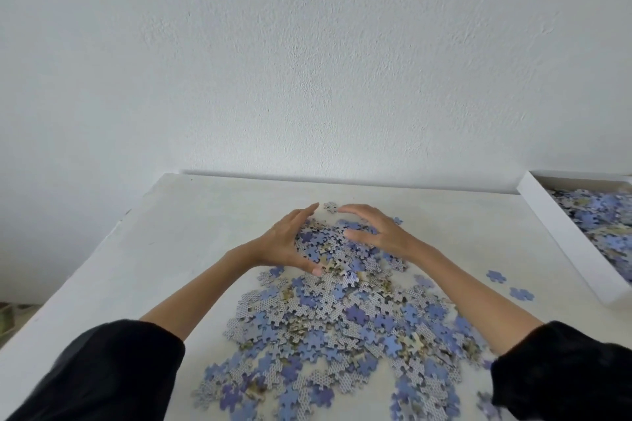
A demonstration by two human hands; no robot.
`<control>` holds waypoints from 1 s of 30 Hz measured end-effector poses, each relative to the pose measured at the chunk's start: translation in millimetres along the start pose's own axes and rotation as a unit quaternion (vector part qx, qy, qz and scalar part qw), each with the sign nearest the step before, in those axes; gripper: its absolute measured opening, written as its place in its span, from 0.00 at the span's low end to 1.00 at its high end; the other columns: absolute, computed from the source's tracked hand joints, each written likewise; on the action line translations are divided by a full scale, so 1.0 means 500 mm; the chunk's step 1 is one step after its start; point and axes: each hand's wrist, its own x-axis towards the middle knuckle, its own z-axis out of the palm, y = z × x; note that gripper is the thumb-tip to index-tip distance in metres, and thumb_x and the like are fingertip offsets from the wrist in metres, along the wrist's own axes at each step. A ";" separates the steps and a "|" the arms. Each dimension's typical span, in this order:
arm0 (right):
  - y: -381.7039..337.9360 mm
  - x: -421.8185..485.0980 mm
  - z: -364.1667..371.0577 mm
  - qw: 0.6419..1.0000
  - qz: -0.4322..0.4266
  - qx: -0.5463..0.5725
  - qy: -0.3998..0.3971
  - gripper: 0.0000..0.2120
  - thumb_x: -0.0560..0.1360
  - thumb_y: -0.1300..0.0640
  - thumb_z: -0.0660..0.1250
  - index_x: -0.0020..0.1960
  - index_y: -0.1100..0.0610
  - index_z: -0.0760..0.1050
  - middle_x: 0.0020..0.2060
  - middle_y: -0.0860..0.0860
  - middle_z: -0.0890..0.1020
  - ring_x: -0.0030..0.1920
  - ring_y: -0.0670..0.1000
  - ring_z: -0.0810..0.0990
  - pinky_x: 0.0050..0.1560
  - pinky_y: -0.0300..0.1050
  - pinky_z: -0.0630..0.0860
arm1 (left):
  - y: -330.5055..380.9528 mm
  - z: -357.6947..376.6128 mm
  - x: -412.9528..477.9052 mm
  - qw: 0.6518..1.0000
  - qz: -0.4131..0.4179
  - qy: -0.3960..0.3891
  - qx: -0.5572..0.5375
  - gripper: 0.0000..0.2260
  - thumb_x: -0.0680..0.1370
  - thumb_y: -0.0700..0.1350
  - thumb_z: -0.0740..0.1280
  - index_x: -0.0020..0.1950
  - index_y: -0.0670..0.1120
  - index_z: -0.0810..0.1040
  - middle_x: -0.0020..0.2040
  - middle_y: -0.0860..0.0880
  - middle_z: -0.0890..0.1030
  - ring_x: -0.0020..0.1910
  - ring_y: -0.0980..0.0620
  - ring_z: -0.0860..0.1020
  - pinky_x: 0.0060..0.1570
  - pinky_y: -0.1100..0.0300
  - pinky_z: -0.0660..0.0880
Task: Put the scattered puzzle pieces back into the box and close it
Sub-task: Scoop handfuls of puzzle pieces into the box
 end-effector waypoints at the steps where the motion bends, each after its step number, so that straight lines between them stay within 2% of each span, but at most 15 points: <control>1: -0.008 0.004 -0.003 0.999 0.001 -0.013 -0.036 0.41 0.61 0.25 0.58 0.70 0.39 0.58 0.72 0.46 0.60 0.70 0.46 0.57 0.70 0.54 0.56 | 0.007 -0.001 -0.004 1.000 -0.010 -0.020 0.014 0.64 0.49 0.79 0.64 0.76 0.54 0.40 0.76 0.46 0.52 0.74 0.46 0.54 0.72 0.43 0.54; 4: -0.024 0.006 0.001 0.985 -0.008 -0.113 -0.129 0.53 0.53 0.19 0.55 0.73 0.39 0.47 0.75 0.45 0.49 0.73 0.49 0.48 0.70 0.56 0.50 | 0.028 0.007 -0.017 0.994 -0.014 -0.087 0.062 0.66 0.47 0.80 0.62 0.72 0.55 0.29 0.76 0.47 0.38 0.75 0.47 0.39 0.71 0.44 0.38; 7: -0.006 -0.012 0.022 0.967 -0.008 -0.203 -0.153 0.59 0.46 0.17 0.53 0.71 0.35 0.37 0.74 0.44 0.38 0.72 0.47 0.36 0.68 0.56 0.37 | 0.036 0.022 -0.028 0.989 -0.021 -0.118 0.082 0.68 0.45 0.80 0.61 0.70 0.55 0.25 0.74 0.49 0.31 0.71 0.51 0.30 0.68 0.48 0.30; 9: 0.001 -0.021 0.037 0.965 -0.008 -0.222 -0.136 0.59 0.46 0.18 0.55 0.69 0.34 0.33 0.73 0.43 0.36 0.71 0.45 0.33 0.66 0.54 0.33 | 0.034 0.032 -0.033 0.991 -0.019 -0.089 0.096 0.68 0.45 0.81 0.59 0.72 0.53 0.27 0.75 0.49 0.33 0.71 0.52 0.32 0.67 0.51 0.30; 11: -0.001 -0.022 0.041 0.963 -0.003 -0.245 -0.112 0.57 0.53 0.22 0.61 0.71 0.38 0.34 0.74 0.45 0.38 0.73 0.48 0.37 0.69 0.54 0.36 | 0.032 0.039 -0.037 0.993 -0.011 -0.046 0.110 0.67 0.47 0.82 0.57 0.73 0.51 0.30 0.76 0.49 0.39 0.74 0.50 0.39 0.68 0.52 0.34; 13: -0.003 -0.020 0.043 0.964 -0.001 -0.253 -0.085 0.55 0.60 0.29 0.67 0.73 0.43 0.36 0.75 0.47 0.44 0.74 0.50 0.43 0.72 0.55 0.41 | 0.028 0.044 -0.040 0.993 -0.003 -0.006 0.116 0.65 0.49 0.82 0.56 0.74 0.49 0.31 0.76 0.49 0.48 0.73 0.51 0.48 0.69 0.54 0.40; 16: 0.005 -0.025 0.048 0.967 -0.017 -0.253 -0.010 0.52 0.57 0.25 0.58 0.74 0.45 0.46 0.71 0.48 0.57 0.70 0.50 0.55 0.70 0.52 0.55 | 0.025 0.057 -0.041 0.992 0.013 0.056 0.110 0.61 0.54 0.81 0.55 0.75 0.48 0.36 0.71 0.52 0.60 0.68 0.54 0.58 0.68 0.56 0.49; 18: 0.011 -0.029 0.054 0.967 -0.033 -0.251 0.039 0.47 0.58 0.26 0.54 0.73 0.45 0.55 0.66 0.47 0.65 0.64 0.47 0.60 0.65 0.48 0.60 | 0.027 0.068 -0.045 0.989 0.024 0.101 0.102 0.54 0.60 0.76 0.58 0.76 0.49 0.41 0.65 0.53 0.67 0.62 0.55 0.63 0.63 0.59 0.56; 20: 0.011 -0.029 0.058 0.971 -0.052 -0.222 0.070 0.42 0.59 0.29 0.56 0.70 0.47 0.62 0.60 0.47 0.70 0.59 0.46 0.63 0.60 0.45 0.63 | 0.031 0.075 -0.047 0.985 0.035 0.133 0.105 0.46 0.64 0.69 0.59 0.76 0.51 0.48 0.56 0.53 0.71 0.54 0.55 0.67 0.55 0.61 0.62; 23: 0.007 -0.024 0.059 0.979 -0.072 -0.152 0.119 0.35 0.63 0.37 0.64 0.65 0.52 0.70 0.55 0.48 0.75 0.54 0.46 0.67 0.58 0.44 0.66 | 0.033 0.081 -0.042 0.982 0.060 0.152 0.098 0.36 0.69 0.61 0.62 0.74 0.52 0.57 0.55 0.48 0.78 0.50 0.51 0.75 0.49 0.59 0.73; 25: 0.004 -0.019 0.058 0.981 -0.066 -0.106 0.147 0.27 0.66 0.48 0.71 0.62 0.55 0.73 0.54 0.49 0.78 0.54 0.46 0.71 0.59 0.46 0.68 | 0.036 0.082 -0.039 0.979 0.084 0.160 0.092 0.30 0.71 0.57 0.64 0.71 0.50 0.61 0.49 0.49 0.80 0.41 0.56 0.75 0.40 0.62 0.74; 26: 0.002 -0.017 0.057 0.981 -0.064 -0.086 0.160 0.24 0.66 0.53 0.73 0.60 0.55 0.75 0.53 0.50 0.80 0.53 0.46 0.74 0.60 0.48 0.70 | 0.038 0.083 -0.038 0.980 0.090 0.162 0.077 0.27 0.72 0.53 0.64 0.70 0.49 0.63 0.42 0.50 0.80 0.34 0.60 0.72 0.34 0.66 0.70; 28: 0.002 -0.013 0.054 0.981 -0.062 -0.040 0.177 0.19 0.66 0.59 0.74 0.56 0.55 0.78 0.50 0.48 0.81 0.51 0.46 0.77 0.58 0.47 0.73 | 0.045 0.081 -0.040 0.980 0.098 0.168 0.031 0.22 0.73 0.47 0.66 0.66 0.47 0.68 0.35 0.54 0.76 0.28 0.59 0.68 0.30 0.70 0.65; 30: -0.001 -0.014 0.048 0.981 -0.065 0.002 0.181 0.16 0.66 0.62 0.72 0.54 0.54 0.79 0.49 0.46 0.82 0.50 0.44 0.79 0.57 0.43 0.75 | 0.048 0.078 -0.040 0.979 0.106 0.176 -0.013 0.16 0.74 0.45 0.66 0.61 0.48 0.71 0.42 0.55 0.79 0.31 0.58 0.74 0.32 0.65 0.73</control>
